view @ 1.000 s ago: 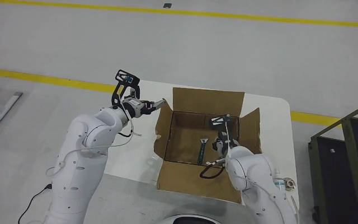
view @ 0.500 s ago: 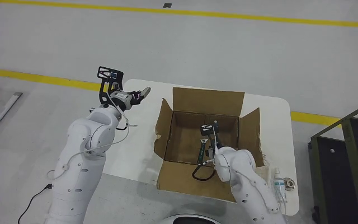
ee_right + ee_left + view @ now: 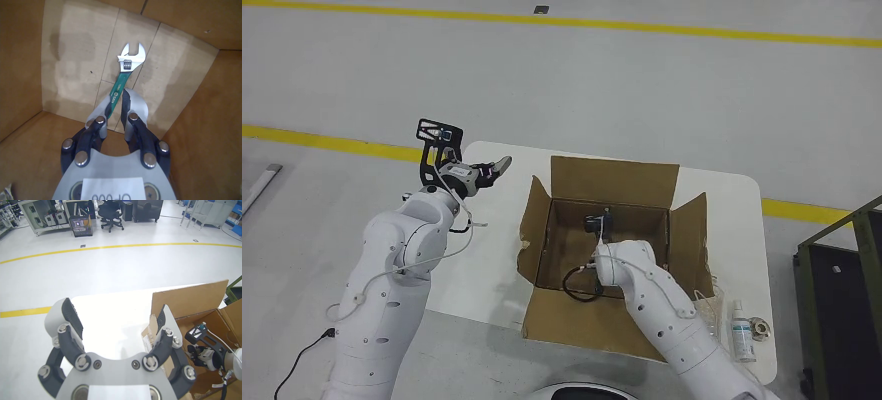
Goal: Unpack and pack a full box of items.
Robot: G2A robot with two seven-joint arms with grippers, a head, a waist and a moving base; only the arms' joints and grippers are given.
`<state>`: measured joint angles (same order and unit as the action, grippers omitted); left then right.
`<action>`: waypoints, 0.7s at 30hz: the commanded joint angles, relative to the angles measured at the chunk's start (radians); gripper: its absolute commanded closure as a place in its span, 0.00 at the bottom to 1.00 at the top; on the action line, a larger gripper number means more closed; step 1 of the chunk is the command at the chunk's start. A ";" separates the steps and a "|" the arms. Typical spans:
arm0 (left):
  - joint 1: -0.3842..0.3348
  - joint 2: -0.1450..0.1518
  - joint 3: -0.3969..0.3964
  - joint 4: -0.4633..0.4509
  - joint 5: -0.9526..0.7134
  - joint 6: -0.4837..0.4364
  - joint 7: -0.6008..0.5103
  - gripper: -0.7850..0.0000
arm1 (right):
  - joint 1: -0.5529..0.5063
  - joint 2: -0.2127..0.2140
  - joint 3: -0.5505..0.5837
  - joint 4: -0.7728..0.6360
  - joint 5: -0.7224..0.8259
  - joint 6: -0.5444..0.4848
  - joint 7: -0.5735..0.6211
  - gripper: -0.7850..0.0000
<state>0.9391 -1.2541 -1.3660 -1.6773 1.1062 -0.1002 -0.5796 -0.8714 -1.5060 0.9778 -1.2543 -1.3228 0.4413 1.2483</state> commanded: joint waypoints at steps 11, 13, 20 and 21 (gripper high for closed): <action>0.000 0.000 0.000 0.000 0.000 0.000 0.000 0.00 | 0.031 -0.023 -0.026 0.101 -0.022 0.036 -0.002 0.60; 0.000 0.000 0.000 0.000 0.000 0.000 0.000 0.00 | 0.035 -0.028 -0.028 0.126 -0.012 0.035 -0.015 0.58; 0.000 0.000 0.000 0.000 0.000 0.000 0.000 0.00 | 0.049 -0.044 -0.039 0.173 0.010 0.035 -0.051 0.56; 0.000 0.000 0.000 0.000 0.000 0.000 0.000 0.00 | 0.051 -0.046 -0.040 0.178 0.012 0.033 -0.054 0.56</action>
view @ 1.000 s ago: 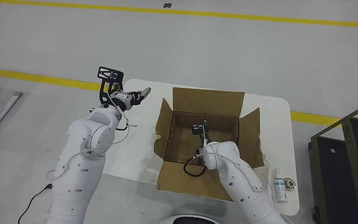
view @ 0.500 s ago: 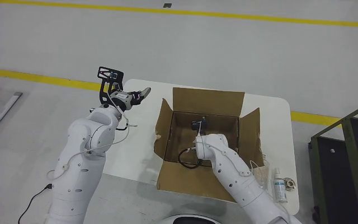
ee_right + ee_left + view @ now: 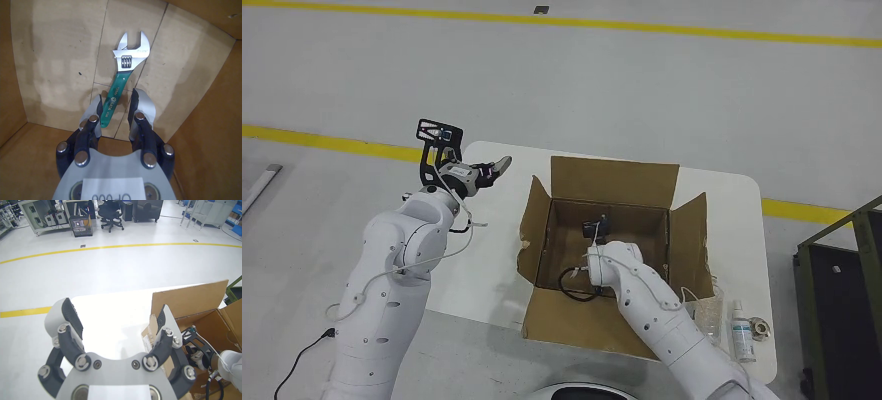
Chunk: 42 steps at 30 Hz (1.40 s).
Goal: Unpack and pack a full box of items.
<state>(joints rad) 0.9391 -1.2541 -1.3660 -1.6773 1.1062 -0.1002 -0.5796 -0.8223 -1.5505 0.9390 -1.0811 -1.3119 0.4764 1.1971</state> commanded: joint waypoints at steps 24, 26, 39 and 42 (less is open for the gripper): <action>0.000 0.000 0.000 0.000 0.000 0.000 0.000 0.00 | 0.042 -0.036 0.001 0.127 0.024 -0.015 -0.064 1.00; 0.000 0.000 0.000 0.000 0.000 0.000 0.000 0.00 | 0.042 -0.037 0.005 0.117 0.030 -0.021 -0.069 1.00; 0.000 0.000 0.000 0.000 0.000 0.000 0.000 0.00 | -0.083 0.010 0.129 -0.277 -0.076 -0.091 -0.026 1.00; 0.000 0.000 0.000 0.000 0.000 0.000 0.000 0.00 | -0.153 0.029 0.189 -0.450 -0.106 -0.126 -0.013 1.00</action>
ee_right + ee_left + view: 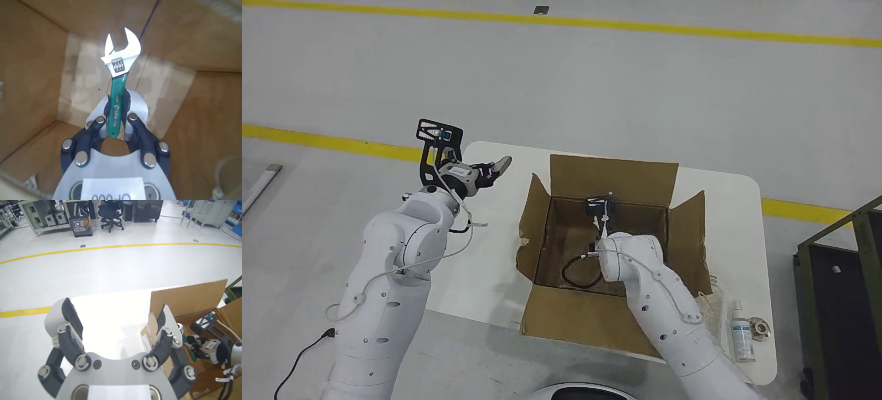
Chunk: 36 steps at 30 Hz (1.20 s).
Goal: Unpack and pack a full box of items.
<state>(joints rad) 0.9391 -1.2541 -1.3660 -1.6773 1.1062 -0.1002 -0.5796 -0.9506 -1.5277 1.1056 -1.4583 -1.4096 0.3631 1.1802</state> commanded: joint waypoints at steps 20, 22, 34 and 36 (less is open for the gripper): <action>0.000 0.000 0.000 0.000 0.000 0.000 0.000 0.00 | -0.310 0.055 0.228 -0.565 -0.036 -0.213 -0.155 1.00; 0.000 0.000 0.000 0.000 0.000 0.000 0.000 0.00 | -0.310 0.055 0.228 -0.565 -0.036 -0.213 -0.155 1.00; 0.000 0.000 0.000 0.000 0.000 0.000 0.000 0.00 | -0.337 0.063 0.256 -0.680 -0.033 -0.275 -0.254 1.00; 0.000 0.000 0.000 0.000 0.000 0.000 0.000 0.00 | -0.336 0.065 0.284 -0.719 -0.008 -0.282 -0.269 1.00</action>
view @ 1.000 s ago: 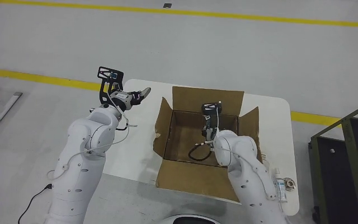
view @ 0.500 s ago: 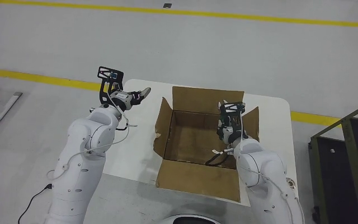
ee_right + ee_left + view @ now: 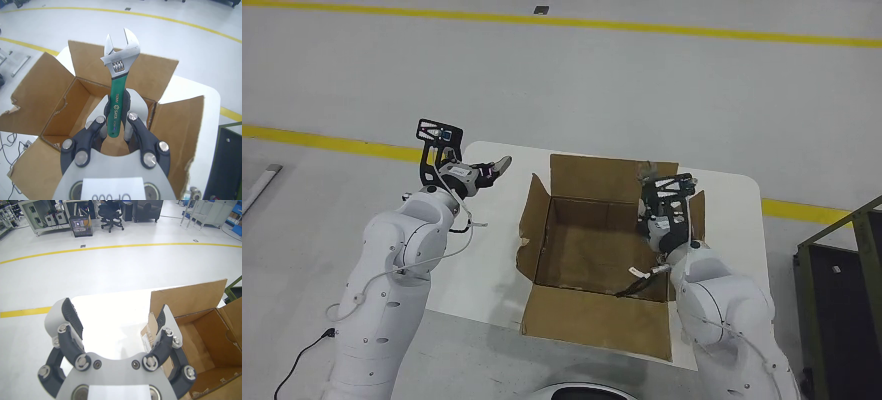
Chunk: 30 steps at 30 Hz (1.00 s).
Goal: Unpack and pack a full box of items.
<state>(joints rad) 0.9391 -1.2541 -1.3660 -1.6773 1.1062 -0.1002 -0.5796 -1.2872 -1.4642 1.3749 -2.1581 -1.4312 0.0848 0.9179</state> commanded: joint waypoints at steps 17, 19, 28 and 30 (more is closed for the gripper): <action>0.000 0.000 0.000 0.000 0.000 0.000 0.000 0.00 | -0.163 0.031 0.410 -0.180 0.060 -0.046 0.042 1.00; 0.000 0.000 0.000 0.000 0.000 0.000 0.000 0.00 | -0.186 0.034 0.454 -0.168 0.058 -0.044 0.052 1.00; 0.000 0.000 0.000 0.000 0.000 0.000 0.000 0.00 | -0.280 0.046 0.568 -0.051 0.028 -0.074 0.062 1.00; 0.000 0.000 0.000 0.000 0.000 0.000 0.000 0.00 | -0.296 0.047 0.574 -0.005 0.021 -0.075 0.051 1.00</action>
<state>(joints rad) 0.9391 -1.2541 -1.3660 -1.6773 1.1062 -0.1002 -0.5796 -1.5764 -1.4177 1.9467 -2.1891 -1.4073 0.0085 0.9748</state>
